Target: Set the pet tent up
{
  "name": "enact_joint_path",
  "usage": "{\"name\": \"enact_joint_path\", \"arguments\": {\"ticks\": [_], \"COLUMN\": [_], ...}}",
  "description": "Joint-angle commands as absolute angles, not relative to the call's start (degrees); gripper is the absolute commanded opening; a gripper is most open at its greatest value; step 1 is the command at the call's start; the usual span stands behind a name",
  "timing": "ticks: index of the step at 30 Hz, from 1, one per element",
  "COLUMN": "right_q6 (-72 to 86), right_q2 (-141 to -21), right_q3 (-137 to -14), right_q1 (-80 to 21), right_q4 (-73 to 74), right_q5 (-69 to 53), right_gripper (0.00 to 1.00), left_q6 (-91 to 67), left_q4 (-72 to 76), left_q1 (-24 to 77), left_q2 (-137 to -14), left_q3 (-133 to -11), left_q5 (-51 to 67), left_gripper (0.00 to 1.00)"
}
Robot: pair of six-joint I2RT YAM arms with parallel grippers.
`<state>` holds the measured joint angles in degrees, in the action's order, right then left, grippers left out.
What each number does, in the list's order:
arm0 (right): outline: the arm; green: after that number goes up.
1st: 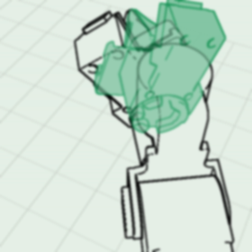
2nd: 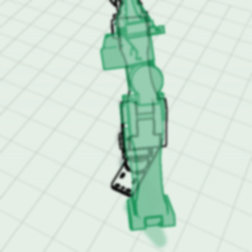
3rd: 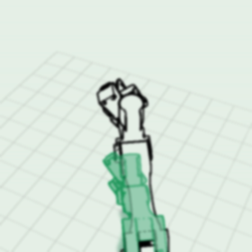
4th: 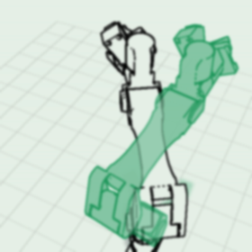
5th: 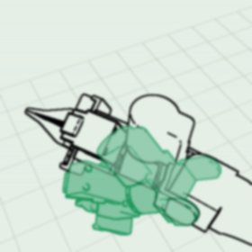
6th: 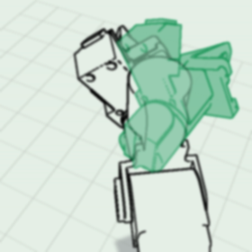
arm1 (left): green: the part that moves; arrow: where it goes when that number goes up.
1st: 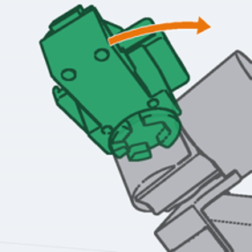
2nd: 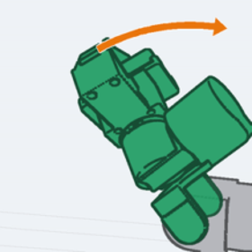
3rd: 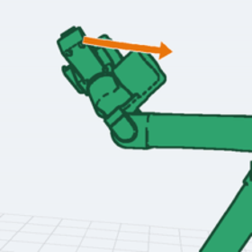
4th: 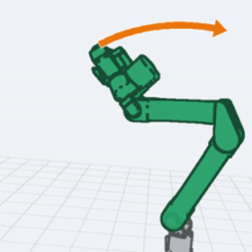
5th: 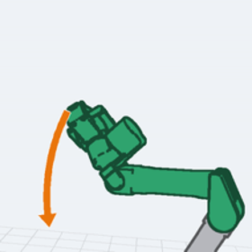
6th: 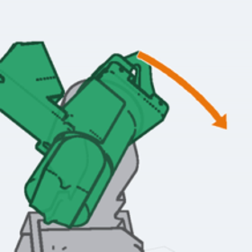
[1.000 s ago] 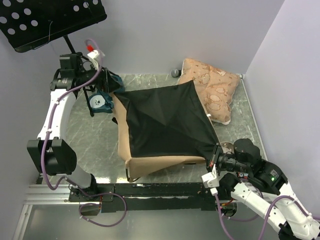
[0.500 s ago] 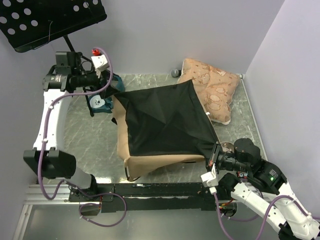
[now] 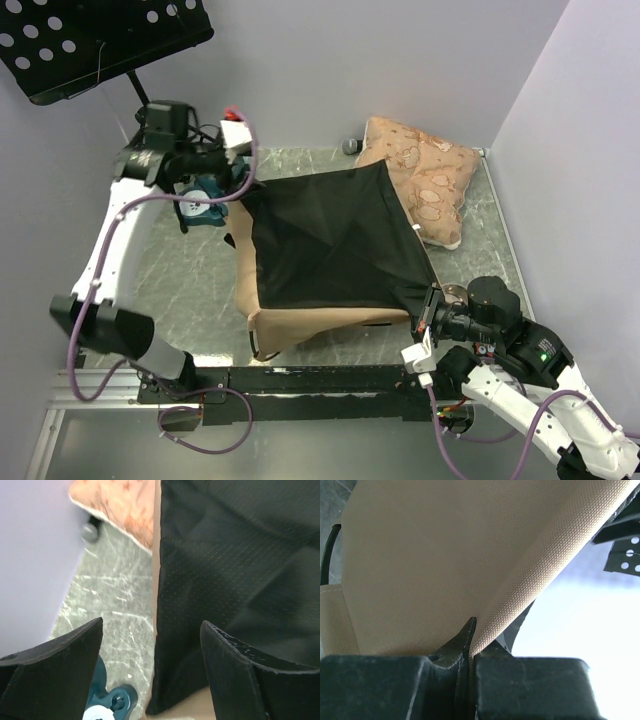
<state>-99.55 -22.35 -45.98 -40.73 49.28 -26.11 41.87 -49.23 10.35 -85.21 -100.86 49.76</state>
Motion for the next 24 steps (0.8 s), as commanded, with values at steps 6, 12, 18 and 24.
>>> {"name": "enact_joint_path", "arguments": {"ticks": [6,12,18,24], "right_q6": [-100.99,-95.47,-77.29,-75.5], "right_q2": [-21.63,-22.93,-38.29,-50.88], "right_q3": [-46.5,-42.19,-54.2,-62.93], "right_q1": [-41.04,-40.96,-27.91,-5.92], "right_q4": [46.41,33.61,22.15,40.83], "right_q5": [-23.82,-13.38,-11.3,-25.11], "right_gripper": [0.0,0.0,0.39,1.0], "left_q6": [50.0,40.3,4.37,-7.55], "left_q4": [-62.92,-62.86,-23.62,-18.72], "left_q1": [12.74,11.26,10.55,12.83], "left_q2": [-92.54,-94.84,-86.15,-88.94], "left_q3": [-107.83,-116.53,-106.63,-108.02], "left_q5": [45.26,52.63,41.17,30.77], "left_gripper": [0.63,0.01,0.01,0.01]}}
